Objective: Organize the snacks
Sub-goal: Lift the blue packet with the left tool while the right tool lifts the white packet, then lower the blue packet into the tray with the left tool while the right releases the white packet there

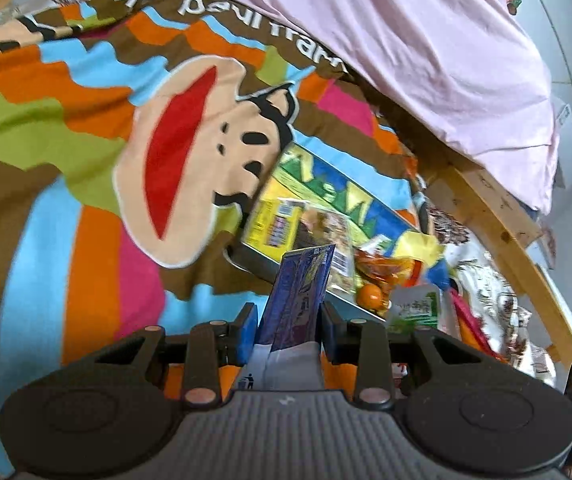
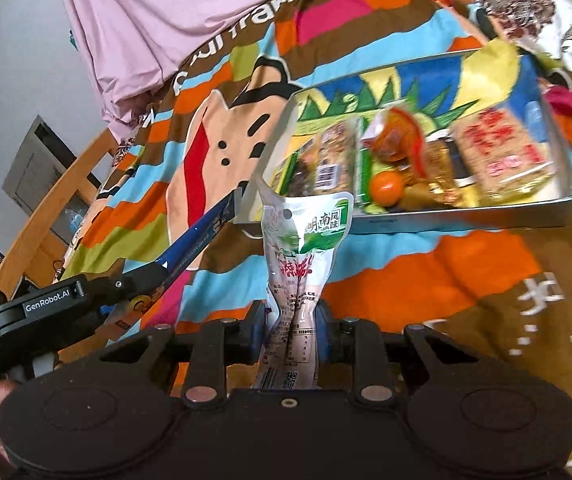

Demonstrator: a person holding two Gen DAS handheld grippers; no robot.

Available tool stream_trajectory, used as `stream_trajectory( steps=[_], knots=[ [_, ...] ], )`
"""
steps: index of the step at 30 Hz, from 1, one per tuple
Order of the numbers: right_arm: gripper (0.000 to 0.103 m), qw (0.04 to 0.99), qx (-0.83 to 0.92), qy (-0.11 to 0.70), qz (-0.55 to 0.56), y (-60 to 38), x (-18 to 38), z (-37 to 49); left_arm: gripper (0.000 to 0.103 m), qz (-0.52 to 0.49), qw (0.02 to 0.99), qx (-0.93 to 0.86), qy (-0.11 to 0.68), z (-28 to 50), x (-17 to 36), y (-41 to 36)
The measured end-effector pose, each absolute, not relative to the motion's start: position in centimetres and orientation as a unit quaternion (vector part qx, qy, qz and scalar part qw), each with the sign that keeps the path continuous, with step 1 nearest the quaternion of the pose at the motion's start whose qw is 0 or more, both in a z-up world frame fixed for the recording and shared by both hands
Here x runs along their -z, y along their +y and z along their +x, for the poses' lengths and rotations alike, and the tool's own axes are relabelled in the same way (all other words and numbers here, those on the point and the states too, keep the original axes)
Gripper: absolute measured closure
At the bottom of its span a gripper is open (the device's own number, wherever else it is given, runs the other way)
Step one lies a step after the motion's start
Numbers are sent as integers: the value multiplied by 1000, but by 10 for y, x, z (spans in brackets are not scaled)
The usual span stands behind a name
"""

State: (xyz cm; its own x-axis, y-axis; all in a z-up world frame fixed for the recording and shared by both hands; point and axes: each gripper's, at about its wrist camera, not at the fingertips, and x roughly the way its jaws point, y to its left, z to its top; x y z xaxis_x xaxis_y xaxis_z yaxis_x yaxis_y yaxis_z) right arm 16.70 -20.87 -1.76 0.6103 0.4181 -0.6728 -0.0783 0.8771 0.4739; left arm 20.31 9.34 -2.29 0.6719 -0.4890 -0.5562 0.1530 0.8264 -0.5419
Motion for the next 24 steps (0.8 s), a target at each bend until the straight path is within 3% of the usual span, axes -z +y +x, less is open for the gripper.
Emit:
stream_trajectory(
  steps=[6, 14, 24],
  knots=[
    [75, 876, -140, 406, 219, -237, 21, 152, 67, -223, 880, 210, 362, 193, 18, 76],
    [75, 868, -120, 396, 276, -266, 32, 153, 67, -310, 833, 249, 384, 180, 24, 60],
    [75, 883, -100, 350, 297, -291, 24, 170, 67, -314, 833, 237, 388, 189, 19, 35]
  ],
)
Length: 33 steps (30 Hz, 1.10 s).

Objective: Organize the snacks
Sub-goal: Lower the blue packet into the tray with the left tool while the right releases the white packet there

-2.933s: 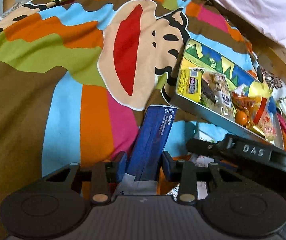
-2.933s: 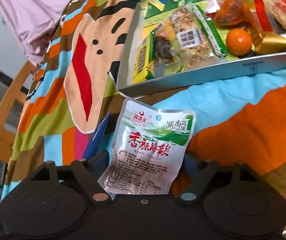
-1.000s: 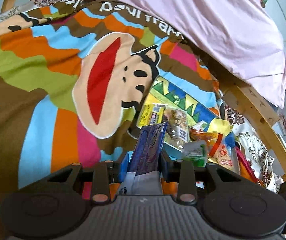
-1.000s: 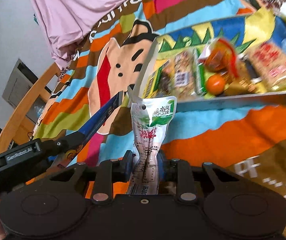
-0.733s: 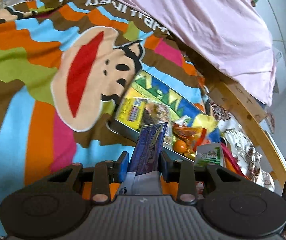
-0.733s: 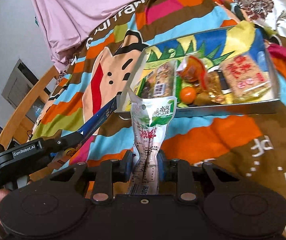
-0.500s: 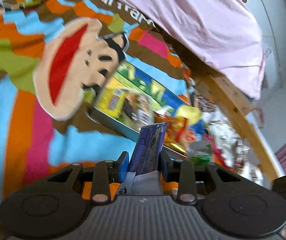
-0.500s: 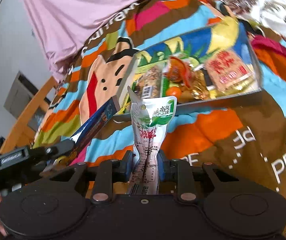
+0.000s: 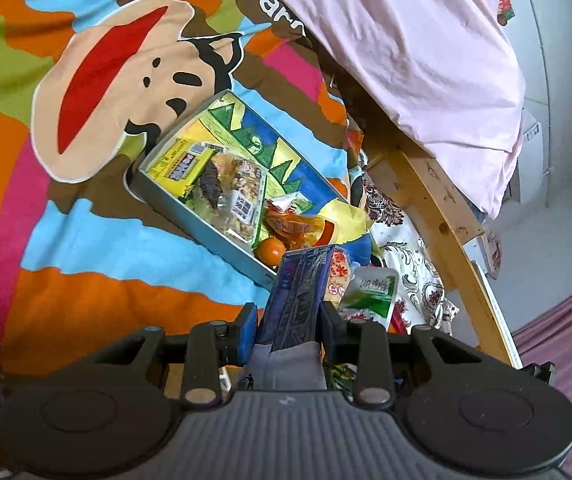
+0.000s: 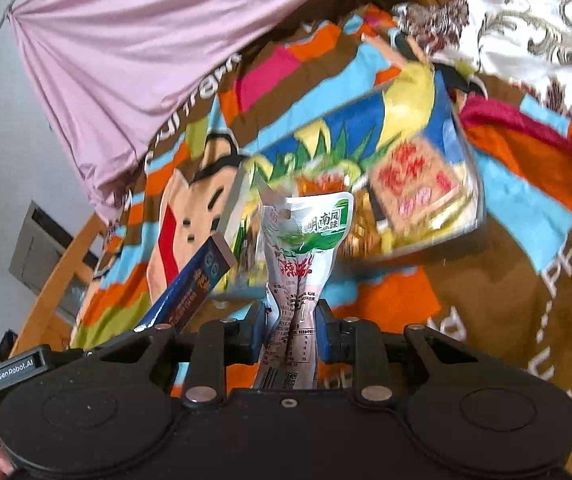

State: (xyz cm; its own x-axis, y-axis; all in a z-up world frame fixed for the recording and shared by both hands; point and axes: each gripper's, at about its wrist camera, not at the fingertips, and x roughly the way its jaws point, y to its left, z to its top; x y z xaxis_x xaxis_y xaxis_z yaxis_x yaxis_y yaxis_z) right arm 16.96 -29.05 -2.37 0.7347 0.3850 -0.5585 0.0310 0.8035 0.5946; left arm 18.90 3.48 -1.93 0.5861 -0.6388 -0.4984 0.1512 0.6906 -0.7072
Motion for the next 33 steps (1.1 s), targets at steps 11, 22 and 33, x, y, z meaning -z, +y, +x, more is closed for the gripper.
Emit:
stream_trajectory(
  steps=[11, 22, 33],
  knots=[
    [75, 930, -50, 266, 248, -328, 11, 216, 67, -318, 845, 239, 357, 249, -1, -14],
    [74, 909, -56, 294, 290, -363, 24, 288, 67, -272, 872, 215, 347, 337, -1, -80],
    [73, 900, -29, 324, 290, -376, 44, 305, 67, -199, 881, 203, 377, 367, 28, -139]
  ],
)
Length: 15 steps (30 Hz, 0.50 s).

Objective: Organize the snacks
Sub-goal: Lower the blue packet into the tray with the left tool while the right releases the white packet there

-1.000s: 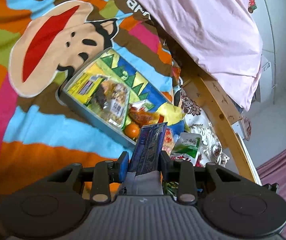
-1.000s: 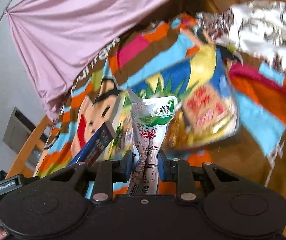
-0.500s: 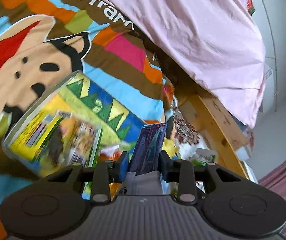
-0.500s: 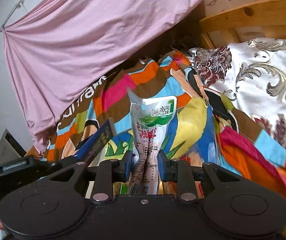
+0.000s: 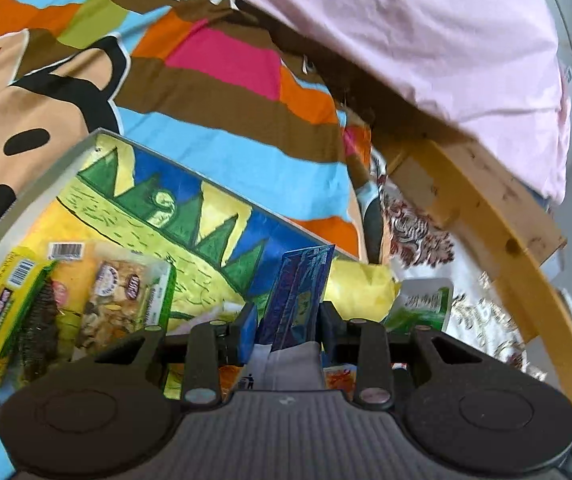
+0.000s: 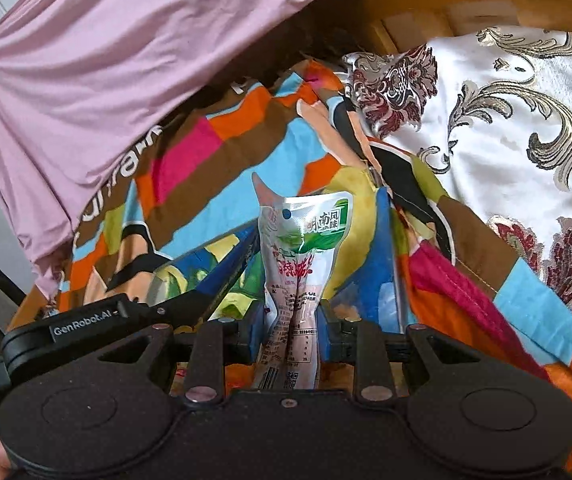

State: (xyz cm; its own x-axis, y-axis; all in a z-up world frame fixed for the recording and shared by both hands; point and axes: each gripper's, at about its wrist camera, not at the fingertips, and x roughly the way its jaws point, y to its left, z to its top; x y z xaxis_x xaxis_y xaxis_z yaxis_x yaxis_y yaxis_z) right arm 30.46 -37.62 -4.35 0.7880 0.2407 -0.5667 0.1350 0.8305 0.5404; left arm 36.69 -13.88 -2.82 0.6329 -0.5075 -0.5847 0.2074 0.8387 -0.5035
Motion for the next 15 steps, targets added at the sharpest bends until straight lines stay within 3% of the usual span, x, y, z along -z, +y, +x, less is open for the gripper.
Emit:
stream_trajectory(
  steps=[15],
  knots=[
    [71, 896, -24, 346, 278, -372, 54, 310, 66, -145, 895, 194, 375, 363, 32, -156]
  ],
)
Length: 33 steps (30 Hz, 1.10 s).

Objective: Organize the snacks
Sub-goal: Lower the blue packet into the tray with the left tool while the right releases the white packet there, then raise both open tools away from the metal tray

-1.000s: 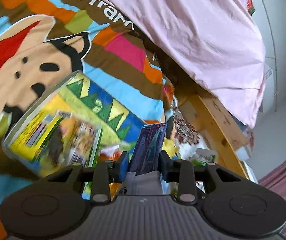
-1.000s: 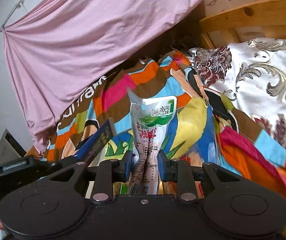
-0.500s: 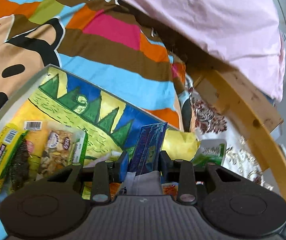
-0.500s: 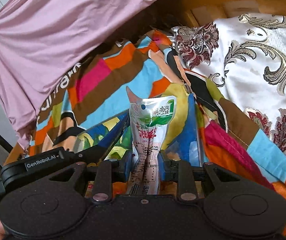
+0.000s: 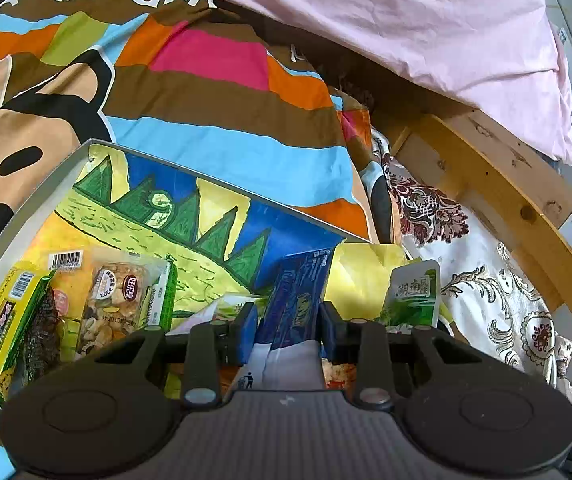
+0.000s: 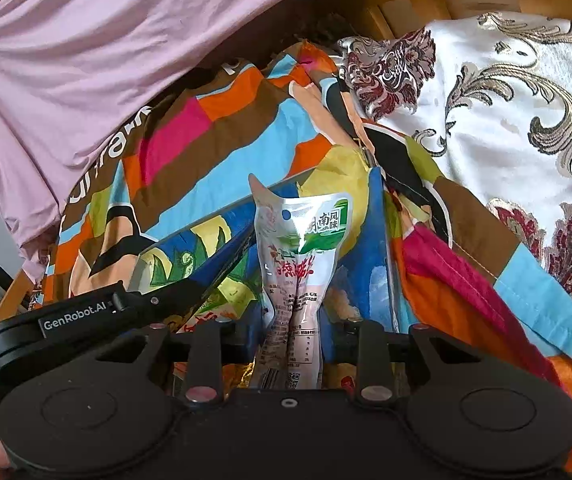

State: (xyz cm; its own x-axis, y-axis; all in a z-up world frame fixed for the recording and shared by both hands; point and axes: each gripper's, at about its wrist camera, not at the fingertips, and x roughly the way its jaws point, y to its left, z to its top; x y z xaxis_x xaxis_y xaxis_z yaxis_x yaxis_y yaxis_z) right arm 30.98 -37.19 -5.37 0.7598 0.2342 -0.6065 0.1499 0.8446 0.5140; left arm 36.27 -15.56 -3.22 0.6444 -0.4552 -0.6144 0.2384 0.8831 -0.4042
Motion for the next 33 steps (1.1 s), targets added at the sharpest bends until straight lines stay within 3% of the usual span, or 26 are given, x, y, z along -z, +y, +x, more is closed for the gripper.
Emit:
stream_trajectory(
  steps=[6, 12, 14, 21, 33],
  knots=[
    [65, 895, -21, 350, 276, -372, 55, 311, 66, -150, 894, 194, 376, 362, 35, -155],
    [53, 897, -20, 351, 267, -372, 55, 311, 62, -148, 893, 197, 376, 361, 33, -154],
    [50, 898, -22, 349, 267, -371, 53, 309, 50, -156, 892, 197, 375, 359, 30, -151],
    [41, 910, -31, 328, 252, -366, 39, 301, 39, -171, 894, 193, 366, 350, 17, -138],
    [18, 946, -36, 250, 203, -354, -8, 256, 7, -133, 931, 173, 292, 300, -26, -106]
  ],
)
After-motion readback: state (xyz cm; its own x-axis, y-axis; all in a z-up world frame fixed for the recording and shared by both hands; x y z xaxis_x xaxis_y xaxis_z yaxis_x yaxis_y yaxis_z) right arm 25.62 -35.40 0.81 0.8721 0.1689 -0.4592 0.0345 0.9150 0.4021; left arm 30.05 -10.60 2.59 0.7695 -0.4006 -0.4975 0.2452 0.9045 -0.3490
